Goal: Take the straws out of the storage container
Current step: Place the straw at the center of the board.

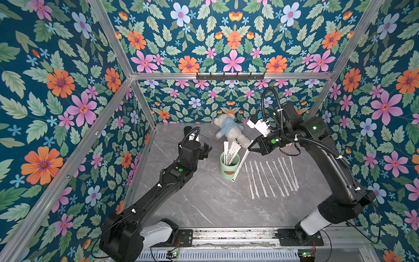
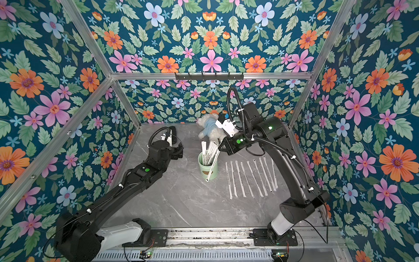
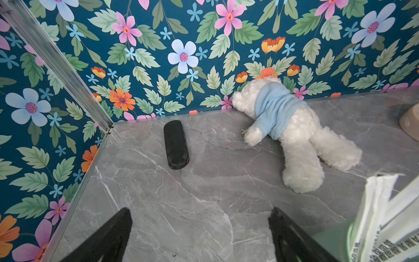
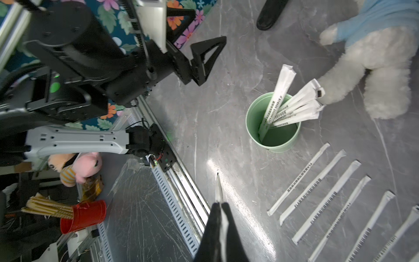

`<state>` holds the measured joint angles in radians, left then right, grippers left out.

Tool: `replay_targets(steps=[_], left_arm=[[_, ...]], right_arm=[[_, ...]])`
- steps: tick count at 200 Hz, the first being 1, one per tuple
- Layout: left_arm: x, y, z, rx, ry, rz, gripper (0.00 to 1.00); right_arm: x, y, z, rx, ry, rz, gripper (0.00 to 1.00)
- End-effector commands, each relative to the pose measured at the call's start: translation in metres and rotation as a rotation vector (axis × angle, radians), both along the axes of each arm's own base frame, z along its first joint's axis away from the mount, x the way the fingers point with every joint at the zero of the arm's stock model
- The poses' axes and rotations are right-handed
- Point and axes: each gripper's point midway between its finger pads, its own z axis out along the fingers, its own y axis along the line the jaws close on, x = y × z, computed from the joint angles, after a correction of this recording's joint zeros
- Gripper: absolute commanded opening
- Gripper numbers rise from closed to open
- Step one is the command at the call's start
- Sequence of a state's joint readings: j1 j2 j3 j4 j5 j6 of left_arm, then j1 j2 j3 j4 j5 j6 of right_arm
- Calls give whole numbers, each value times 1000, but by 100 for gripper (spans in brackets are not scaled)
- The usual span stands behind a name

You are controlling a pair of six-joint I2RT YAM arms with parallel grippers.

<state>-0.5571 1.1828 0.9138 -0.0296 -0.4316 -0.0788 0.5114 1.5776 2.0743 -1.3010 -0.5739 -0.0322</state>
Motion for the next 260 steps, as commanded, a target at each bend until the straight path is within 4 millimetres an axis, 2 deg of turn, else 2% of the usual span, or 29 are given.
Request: replay_targets(steps=[1, 26, 66, 97, 141, 147, 151, 167, 201, 260], left_arm=[[0, 0, 8, -12, -20, -1, 96], [0, -1, 9, -14, -23, -2, 96], [0, 0, 9, -13, -22, -1, 96], [0, 0, 9, -11, -22, -1, 96], [0, 0, 8, -6, -21, 3, 97], [0, 1, 8, -5, -21, 4, 96], [0, 1, 7, -5, -20, 4, 97], [1, 0, 6, -2, -17, 3, 97], [1, 0, 5, -2, -15, 3, 97], [2, -1, 4, -1, -11, -1, 97]], right_arm=[[-9, 7, 18, 125, -29, 91, 5], [-11, 1, 17, 140, -11, 79, 5], [0, -4, 7, 107, -3, 37, 5], [22, -10, 9, 84, -37, -42, 5], [71, -24, 3, 4, -62, -234, 4], [73, -28, 6, -9, -69, -256, 3], [82, -26, -5, -32, -44, -262, 3], [91, -30, -10, -74, -39, -298, 3], [97, -60, -21, -251, 13, -423, 2], [86, -113, -39, -486, 47, -592, 1]])
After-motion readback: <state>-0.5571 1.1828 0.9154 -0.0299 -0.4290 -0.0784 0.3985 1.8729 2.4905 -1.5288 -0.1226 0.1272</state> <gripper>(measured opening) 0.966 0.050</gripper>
